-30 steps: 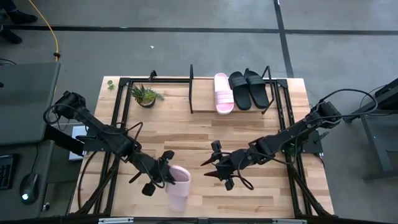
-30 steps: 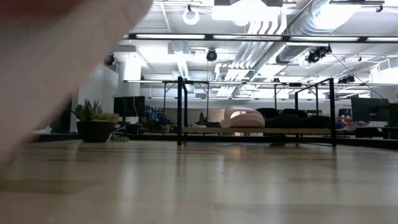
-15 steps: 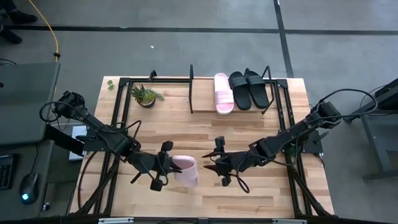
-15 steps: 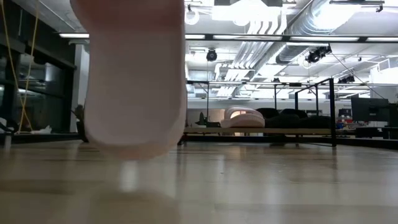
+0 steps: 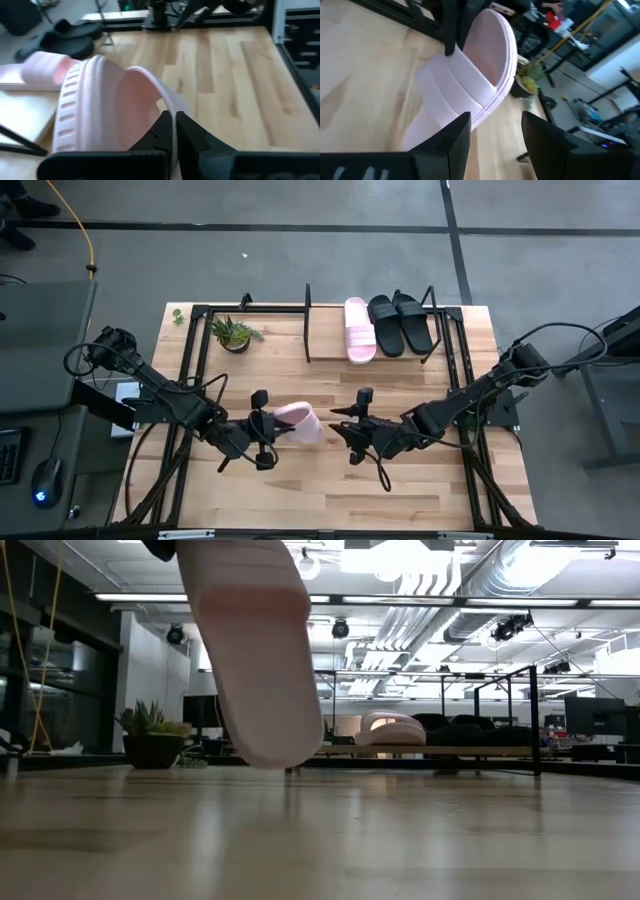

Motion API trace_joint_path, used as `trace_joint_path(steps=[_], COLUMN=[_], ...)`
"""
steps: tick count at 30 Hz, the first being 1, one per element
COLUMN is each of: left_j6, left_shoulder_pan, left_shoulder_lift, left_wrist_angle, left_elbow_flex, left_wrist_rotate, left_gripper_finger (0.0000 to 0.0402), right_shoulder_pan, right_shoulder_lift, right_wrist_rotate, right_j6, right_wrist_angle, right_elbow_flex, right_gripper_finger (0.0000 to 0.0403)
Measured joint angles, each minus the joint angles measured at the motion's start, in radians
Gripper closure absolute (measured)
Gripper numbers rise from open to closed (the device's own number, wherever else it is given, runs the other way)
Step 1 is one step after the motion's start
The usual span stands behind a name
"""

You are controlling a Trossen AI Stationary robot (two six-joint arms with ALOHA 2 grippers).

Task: Pick and place slides into the shelf
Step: Put the pink slide on the shelf

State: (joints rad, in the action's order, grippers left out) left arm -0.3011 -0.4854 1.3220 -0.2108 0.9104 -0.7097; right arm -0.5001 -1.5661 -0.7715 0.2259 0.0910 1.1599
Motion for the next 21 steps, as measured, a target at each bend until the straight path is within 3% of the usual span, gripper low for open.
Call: trace_joint_path(steps=[12, 21], left_j6=[-0.073, -0.07], left_shoulder_pan=[-0.035, -0.119], left_shoulder_lift=[0.0, 0.0], left_wrist_angle=[-0.002, 0.035], left_elbow_flex=[0.0, 0.0], left_wrist_rotate=[-0.267, -0.547], left_gripper_finger=[0.0401, 0.0401], right_shoulder_pan=[-0.031, -0.031], right_shoulder_lift=[0.0, 0.0], right_wrist_rotate=[-0.231, -0.219], right_j6=[-0.011, -0.019], right_wrist_angle=[0.003, 0.025], right_elbow_flex=[0.0, 0.0], right_gripper_finger=[0.0235, 0.0235])
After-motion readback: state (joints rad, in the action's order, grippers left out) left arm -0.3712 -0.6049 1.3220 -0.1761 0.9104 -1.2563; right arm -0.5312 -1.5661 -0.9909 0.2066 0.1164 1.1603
